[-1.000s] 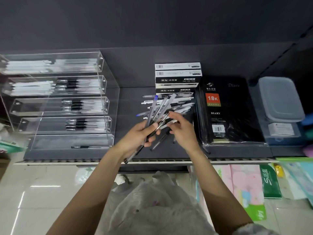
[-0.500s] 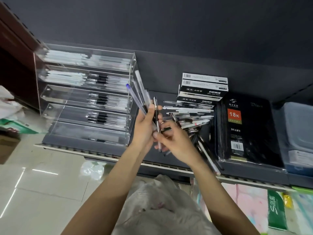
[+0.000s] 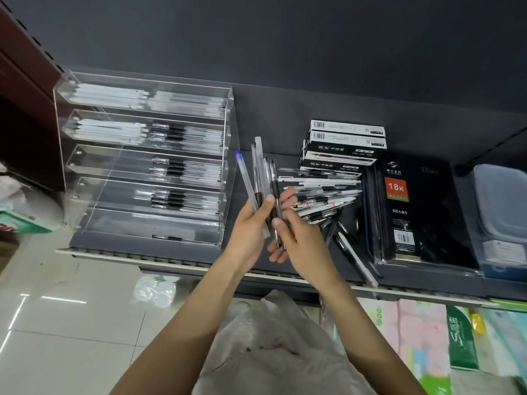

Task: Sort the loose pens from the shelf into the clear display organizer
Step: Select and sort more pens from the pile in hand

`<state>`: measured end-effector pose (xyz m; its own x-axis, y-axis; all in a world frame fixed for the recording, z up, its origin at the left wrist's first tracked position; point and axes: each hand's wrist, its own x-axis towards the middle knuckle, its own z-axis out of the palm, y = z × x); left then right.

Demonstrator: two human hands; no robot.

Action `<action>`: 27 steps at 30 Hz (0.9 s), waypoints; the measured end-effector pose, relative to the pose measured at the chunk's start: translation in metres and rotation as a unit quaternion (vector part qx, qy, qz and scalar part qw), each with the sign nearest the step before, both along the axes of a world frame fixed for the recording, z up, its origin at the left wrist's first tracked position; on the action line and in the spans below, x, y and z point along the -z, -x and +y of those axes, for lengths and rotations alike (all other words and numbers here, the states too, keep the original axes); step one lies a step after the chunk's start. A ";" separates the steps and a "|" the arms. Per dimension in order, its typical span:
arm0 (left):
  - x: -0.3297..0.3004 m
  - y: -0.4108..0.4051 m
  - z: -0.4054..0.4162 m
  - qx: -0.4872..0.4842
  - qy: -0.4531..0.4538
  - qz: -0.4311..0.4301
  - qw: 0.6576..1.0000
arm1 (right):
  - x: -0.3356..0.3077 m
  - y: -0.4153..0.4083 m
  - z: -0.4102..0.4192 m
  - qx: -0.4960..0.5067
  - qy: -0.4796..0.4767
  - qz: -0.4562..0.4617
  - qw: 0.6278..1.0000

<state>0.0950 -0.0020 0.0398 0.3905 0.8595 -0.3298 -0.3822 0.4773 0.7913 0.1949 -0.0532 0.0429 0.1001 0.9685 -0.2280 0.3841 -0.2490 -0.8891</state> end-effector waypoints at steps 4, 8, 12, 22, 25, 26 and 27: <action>0.009 0.010 0.002 0.012 -0.043 0.069 0.997 | 0.001 0.005 -0.003 -0.006 0.005 -0.023 1.000; 0.015 0.020 0.004 -0.001 -0.070 0.074 0.995 | -0.008 -0.015 0.004 0.061 -0.045 -0.079 0.994; 0.021 0.035 0.006 0.077 -0.077 0.092 0.990 | -0.019 -0.027 0.043 0.087 -0.107 -0.081 0.987; 0.029 0.060 0.018 0.153 -0.091 0.146 0.973 | -0.009 -0.002 0.085 0.040 -0.013 0.002 0.999; 0.032 0.063 0.017 0.175 -0.068 0.141 0.972 | -0.014 -0.005 0.086 0.134 -0.009 0.023 0.991; 0.034 0.066 0.015 0.182 -0.053 0.141 0.972 | -0.019 -0.012 0.085 0.189 -0.026 0.049 0.980; 0.036 0.069 0.013 0.179 -0.034 0.136 0.974 | -0.026 -0.020 0.083 0.246 -0.060 0.088 0.963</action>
